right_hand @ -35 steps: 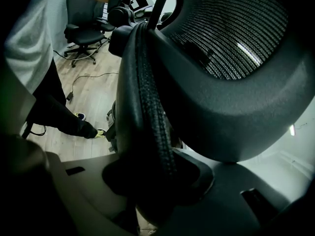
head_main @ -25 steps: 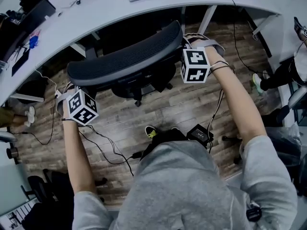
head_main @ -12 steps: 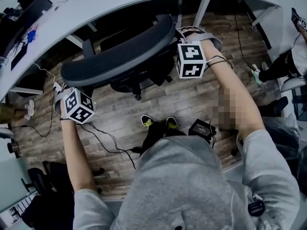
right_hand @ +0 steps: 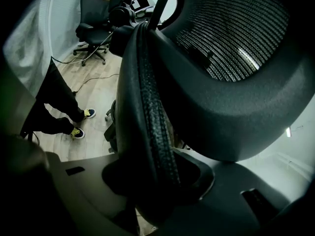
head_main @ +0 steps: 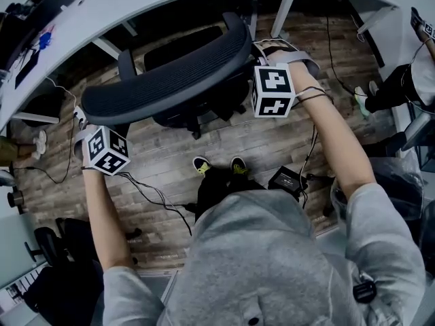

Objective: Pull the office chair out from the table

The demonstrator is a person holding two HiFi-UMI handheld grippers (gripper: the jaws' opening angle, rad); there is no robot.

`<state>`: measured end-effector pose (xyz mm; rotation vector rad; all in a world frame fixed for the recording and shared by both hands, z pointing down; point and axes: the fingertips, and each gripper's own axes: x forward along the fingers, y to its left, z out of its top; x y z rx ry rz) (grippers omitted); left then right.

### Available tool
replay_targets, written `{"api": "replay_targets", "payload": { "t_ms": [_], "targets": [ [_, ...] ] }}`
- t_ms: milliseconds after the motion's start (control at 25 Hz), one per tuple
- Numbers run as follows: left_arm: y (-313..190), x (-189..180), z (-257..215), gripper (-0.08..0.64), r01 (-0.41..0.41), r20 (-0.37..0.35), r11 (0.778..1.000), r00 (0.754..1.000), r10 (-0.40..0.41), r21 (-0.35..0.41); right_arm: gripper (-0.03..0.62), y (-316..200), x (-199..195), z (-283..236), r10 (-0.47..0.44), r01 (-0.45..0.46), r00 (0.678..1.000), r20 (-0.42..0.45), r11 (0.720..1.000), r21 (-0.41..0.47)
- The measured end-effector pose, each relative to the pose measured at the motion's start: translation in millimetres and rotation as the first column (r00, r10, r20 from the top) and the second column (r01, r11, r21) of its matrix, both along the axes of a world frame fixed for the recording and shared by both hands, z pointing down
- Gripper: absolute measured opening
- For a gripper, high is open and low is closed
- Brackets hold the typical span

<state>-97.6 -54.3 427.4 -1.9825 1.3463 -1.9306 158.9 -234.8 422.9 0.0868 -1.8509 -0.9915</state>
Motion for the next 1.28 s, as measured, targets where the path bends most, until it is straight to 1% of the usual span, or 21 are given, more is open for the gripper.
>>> {"api": "replay_targets", "payload": {
  "t_ms": [160,320,800,1280],
  "targets": [
    [13,10,3,0.149,-0.005,-0.008,1.000,1.000,0.005,-0.016,0.161,13,11,1,0.005,-0.005,1.000,-0.004,1.000,-0.005],
    [22,16,1,0.148,-0.012,-0.004,1.000,1.000,0.012,-0.008,0.161,25,18,-1,0.006,-0.006,1.000,-0.002,1.000,0.000],
    [52,39,3,0.148,-0.043,-0.008,0.999,0.999,0.043,-0.015,0.161,63,47,2,0.048,-0.048,0.999,-0.007,0.999,0.000],
    [99,72,1,0.147,-0.081,-0.010,0.997,0.997,0.081,-0.015,0.161,119,85,-1,0.080,-0.080,0.997,-0.001,0.997,-0.003]
  ]
}}
